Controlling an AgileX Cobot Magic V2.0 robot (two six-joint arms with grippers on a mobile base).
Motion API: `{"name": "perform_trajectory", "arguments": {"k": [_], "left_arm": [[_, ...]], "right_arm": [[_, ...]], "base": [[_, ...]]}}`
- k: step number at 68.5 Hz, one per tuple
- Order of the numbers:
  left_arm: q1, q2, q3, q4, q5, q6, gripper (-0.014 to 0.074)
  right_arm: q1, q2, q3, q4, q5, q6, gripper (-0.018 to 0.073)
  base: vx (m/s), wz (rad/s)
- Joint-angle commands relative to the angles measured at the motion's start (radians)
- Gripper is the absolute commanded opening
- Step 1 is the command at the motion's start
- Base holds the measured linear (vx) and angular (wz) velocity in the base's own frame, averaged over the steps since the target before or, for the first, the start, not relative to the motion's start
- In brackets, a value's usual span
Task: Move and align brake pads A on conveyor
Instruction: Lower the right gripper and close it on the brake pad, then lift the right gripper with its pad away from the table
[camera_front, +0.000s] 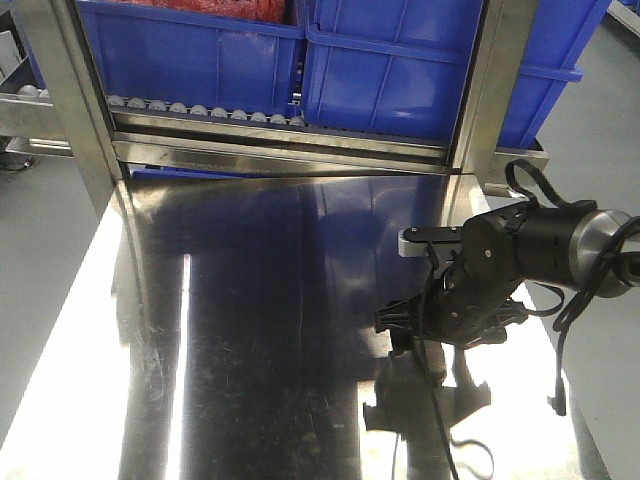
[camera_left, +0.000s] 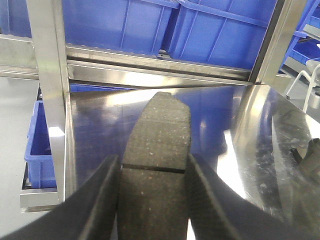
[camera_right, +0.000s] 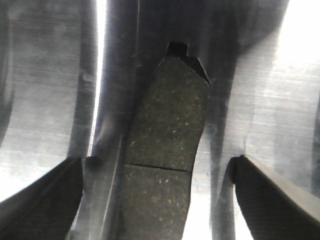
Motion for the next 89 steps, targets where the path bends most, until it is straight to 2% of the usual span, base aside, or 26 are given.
{"name": "perform_trajectory", "arguments": {"k": [1,14,36,48,68,89], "left_arm": [[-0.002,0.008,-0.03,0.005,-0.097,0.0,0.0101],[-0.002,0.008,-0.03,0.005,-0.097,0.0,0.0101],[-0.002,0.008,-0.03,0.005,-0.097,0.0,0.0101],[-0.002,0.008,-0.03,0.005,-0.097,0.0,0.0101],[-0.002,0.008,-0.03,0.005,-0.097,0.0,0.0101],[-0.002,0.008,-0.03,0.005,-0.097,0.0,0.0101]], "right_arm": [[-0.001,-0.036,-0.029,-0.008,-0.026,-0.006,0.0585],[-0.001,-0.033,-0.028,-0.014,-0.029,-0.006,0.0508],[-0.001,-0.033,-0.028,-0.014,-0.029,-0.009,0.019],[-0.001,-0.043,-0.028,-0.027,-0.029,-0.009,0.0073],[-0.001,-0.204,-0.007,-0.101,-0.044,-0.005,0.0041],[-0.001,-0.546,0.249,-0.178,-0.212,-0.005,0.0043]], "base": [[0.0,0.0],[0.0,0.0],[0.0,0.0],[0.0,0.0],[0.0,0.0],[0.0,0.0]]}}
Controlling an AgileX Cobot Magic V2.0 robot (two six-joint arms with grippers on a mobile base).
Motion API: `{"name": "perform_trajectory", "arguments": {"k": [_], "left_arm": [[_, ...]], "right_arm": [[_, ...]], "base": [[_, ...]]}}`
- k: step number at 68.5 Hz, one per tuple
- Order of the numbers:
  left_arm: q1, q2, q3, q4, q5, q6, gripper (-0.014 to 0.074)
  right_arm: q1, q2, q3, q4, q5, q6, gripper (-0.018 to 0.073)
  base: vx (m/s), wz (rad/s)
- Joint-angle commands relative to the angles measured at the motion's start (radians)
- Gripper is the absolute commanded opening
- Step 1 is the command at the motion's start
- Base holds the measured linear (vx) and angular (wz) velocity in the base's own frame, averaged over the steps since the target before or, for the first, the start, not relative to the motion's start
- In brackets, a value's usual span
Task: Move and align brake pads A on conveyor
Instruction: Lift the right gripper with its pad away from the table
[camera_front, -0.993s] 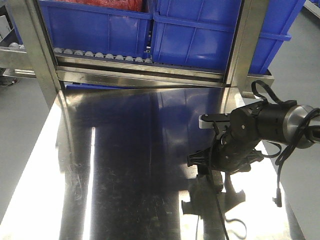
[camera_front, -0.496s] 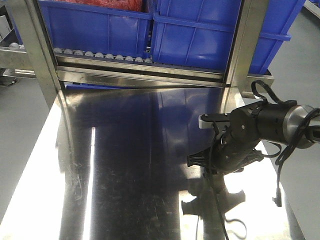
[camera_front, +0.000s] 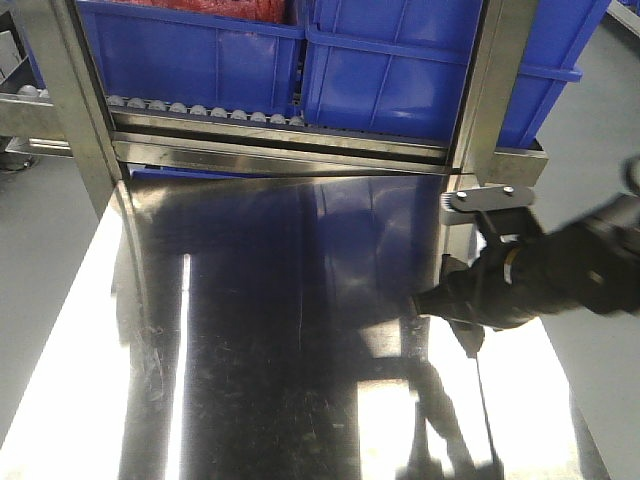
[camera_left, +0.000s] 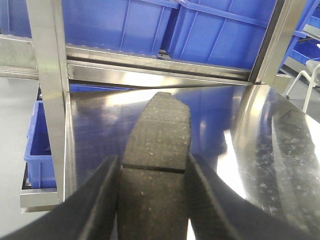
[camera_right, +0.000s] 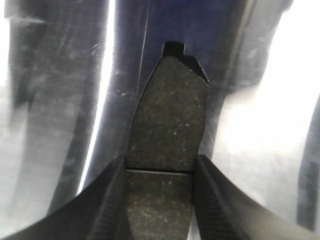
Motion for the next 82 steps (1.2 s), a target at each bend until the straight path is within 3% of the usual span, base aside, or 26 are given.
{"name": "perform_trajectory", "arguments": {"k": [1,11,52,82], "left_arm": [[-0.002,0.008,-0.03,0.005,-0.097,0.0,0.0101],[-0.002,0.008,-0.03,0.005,-0.097,0.0,0.0101],[-0.002,0.008,-0.03,0.005,-0.097,0.0,0.0101],[-0.002,0.008,-0.03,0.005,-0.097,0.0,0.0101]], "right_arm": [[-0.001,-0.148,0.054,-0.053,-0.097,-0.004,0.0043],[-0.001,-0.347,0.157,-0.115,-0.123,-0.005,0.0043],[-0.001,-1.048,0.483,-0.143,-0.205,-0.011,0.0043],[-0.001,-1.129,0.507,-0.143,-0.223,-0.008,0.0043]], "base": [[0.0,0.0],[0.0,0.0],[0.0,0.0],[0.0,0.0]]}}
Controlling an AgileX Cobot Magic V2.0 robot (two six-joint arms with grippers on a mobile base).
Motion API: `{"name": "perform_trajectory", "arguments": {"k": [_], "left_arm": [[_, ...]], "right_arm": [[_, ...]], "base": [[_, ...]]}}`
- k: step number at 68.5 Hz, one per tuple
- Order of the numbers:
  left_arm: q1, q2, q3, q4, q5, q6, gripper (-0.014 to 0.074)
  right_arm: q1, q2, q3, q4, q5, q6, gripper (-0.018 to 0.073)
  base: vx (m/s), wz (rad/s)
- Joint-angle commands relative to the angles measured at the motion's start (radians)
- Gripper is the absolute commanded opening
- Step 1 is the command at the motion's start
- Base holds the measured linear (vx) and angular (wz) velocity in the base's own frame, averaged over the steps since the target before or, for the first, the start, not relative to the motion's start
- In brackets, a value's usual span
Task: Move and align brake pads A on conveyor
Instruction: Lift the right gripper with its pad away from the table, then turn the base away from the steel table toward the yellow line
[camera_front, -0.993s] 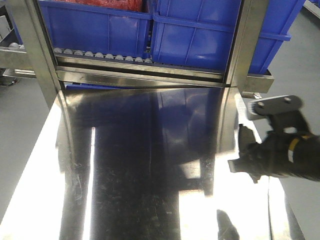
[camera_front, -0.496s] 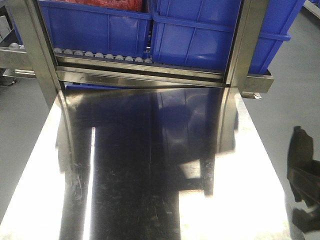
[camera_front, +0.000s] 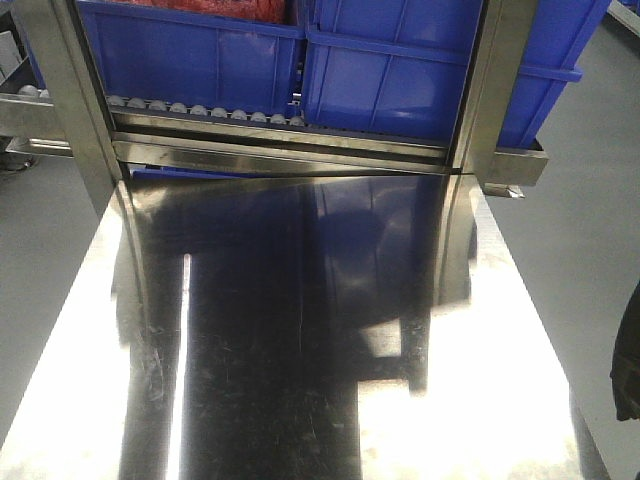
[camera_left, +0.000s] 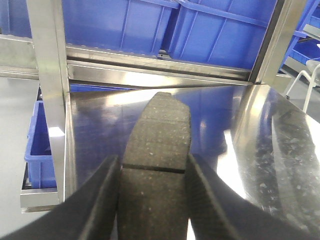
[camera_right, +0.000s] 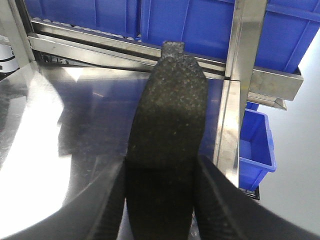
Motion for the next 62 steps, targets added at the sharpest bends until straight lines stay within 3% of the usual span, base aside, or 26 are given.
{"name": "perform_trajectory", "arguments": {"k": [1,62], "left_arm": [[-0.002,0.008,-0.03,0.005,-0.097,0.0,0.0101],[-0.002,0.008,-0.03,0.005,-0.097,0.0,0.0101]], "right_arm": [[-0.001,0.008,-0.032,-0.021,-0.097,-0.006,0.0043],[-0.001,0.008,-0.032,-0.021,-0.097,-0.006,0.0043]], "base": [[0.0,0.0],[0.0,0.0]]}}
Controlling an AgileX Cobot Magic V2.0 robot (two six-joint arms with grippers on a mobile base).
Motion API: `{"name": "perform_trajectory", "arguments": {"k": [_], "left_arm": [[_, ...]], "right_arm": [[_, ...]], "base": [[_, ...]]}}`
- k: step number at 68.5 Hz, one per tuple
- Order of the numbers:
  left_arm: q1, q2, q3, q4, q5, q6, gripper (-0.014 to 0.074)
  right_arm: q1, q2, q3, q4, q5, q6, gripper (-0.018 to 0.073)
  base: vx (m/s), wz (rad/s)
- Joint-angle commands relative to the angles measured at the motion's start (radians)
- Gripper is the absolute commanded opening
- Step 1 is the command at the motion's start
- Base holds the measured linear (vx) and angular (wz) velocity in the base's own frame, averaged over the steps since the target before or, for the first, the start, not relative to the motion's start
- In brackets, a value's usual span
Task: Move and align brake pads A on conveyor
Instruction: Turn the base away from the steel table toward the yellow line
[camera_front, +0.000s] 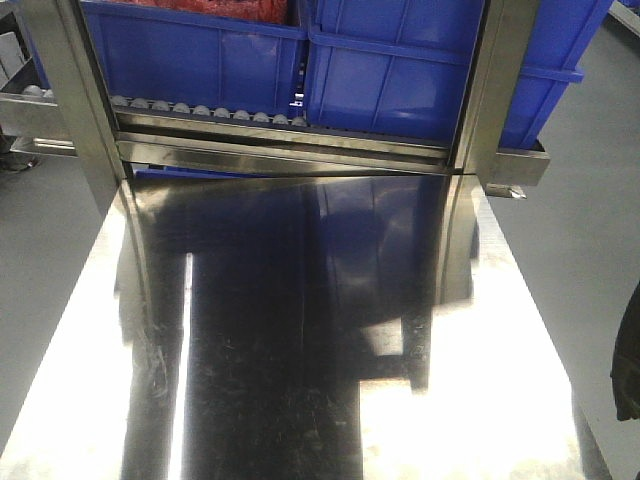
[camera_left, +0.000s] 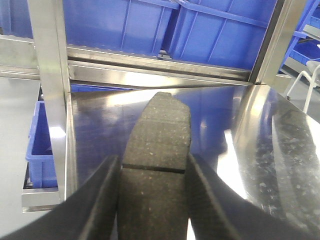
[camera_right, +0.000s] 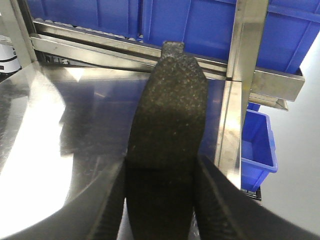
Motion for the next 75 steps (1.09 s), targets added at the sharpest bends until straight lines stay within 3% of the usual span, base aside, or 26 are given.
{"name": "perform_trajectory", "arguments": {"k": [1,33,75], "left_arm": [[-0.002,0.008,-0.03,0.005,-0.097,0.0,0.0101],[-0.002,0.008,-0.03,0.005,-0.097,0.0,0.0101],[-0.002,0.008,-0.03,0.005,-0.097,0.0,0.0101]], "right_arm": [[-0.001,0.008,-0.032,-0.02,-0.097,-0.006,0.0043],[-0.001,0.008,-0.032,-0.02,-0.097,-0.006,0.0043],[-0.001,0.008,-0.032,-0.02,-0.096,-0.006,0.0043]], "base": [[-0.02,0.07],[-0.07,0.2],[-0.11,0.44]]}}
